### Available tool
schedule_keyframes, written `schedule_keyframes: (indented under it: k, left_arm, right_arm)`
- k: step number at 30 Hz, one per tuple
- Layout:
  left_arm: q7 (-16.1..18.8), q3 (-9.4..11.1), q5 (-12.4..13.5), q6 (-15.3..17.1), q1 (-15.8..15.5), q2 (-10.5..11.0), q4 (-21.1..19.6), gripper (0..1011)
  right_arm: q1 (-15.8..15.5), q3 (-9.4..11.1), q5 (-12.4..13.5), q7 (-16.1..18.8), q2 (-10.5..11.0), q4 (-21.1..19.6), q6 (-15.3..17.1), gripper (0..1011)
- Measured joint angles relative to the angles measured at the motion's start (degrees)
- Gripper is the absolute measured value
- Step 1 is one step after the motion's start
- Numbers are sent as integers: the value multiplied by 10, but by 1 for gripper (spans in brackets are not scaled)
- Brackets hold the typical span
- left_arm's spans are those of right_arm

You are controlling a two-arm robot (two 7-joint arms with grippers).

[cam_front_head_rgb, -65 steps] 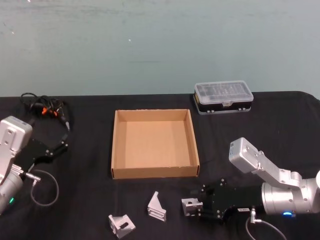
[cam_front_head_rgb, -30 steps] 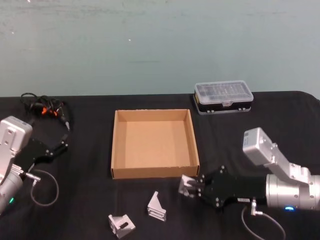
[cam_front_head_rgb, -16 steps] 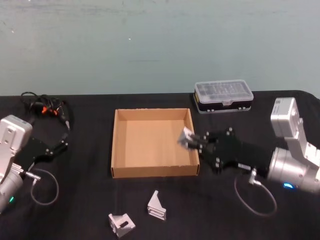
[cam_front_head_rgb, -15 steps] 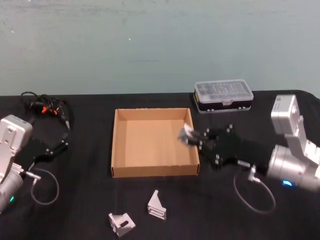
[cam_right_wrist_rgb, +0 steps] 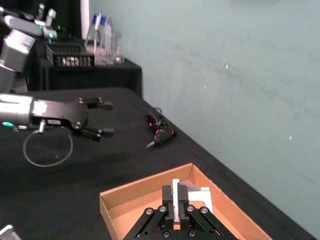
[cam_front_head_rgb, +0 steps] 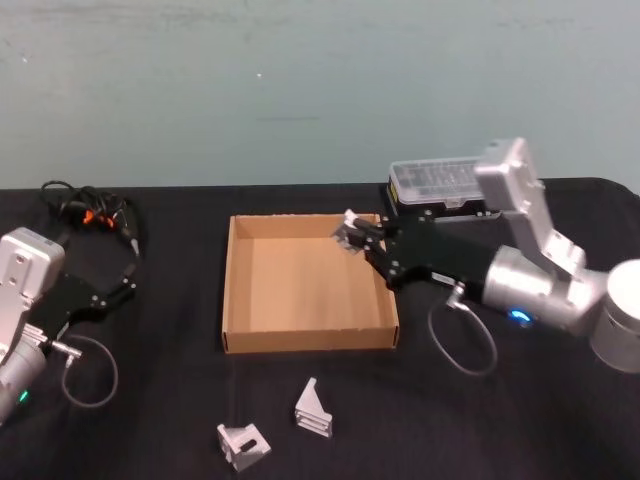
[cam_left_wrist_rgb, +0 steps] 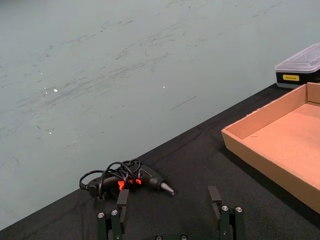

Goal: Use one hand to pick up the angle iron from the table and place it into the box.

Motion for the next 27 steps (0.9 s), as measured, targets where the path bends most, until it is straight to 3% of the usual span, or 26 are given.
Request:
schedule_keyframes:
  k: [12, 21, 27]
  left_arm:
    - [0, 0, 0, 0, 0, 0, 0, 1000]
    - [0, 0, 0, 0, 0, 0, 0, 1000]
    - [0, 0, 0, 0, 0, 0, 0, 1000]
  right_arm:
    - [110, -57, -15, 31, -45, 88, 129, 66]
    - [167, -94, -12, 55, -70, 151, 210, 66]
    - [186, -115, -11, 67, -79, 183, 234, 66]
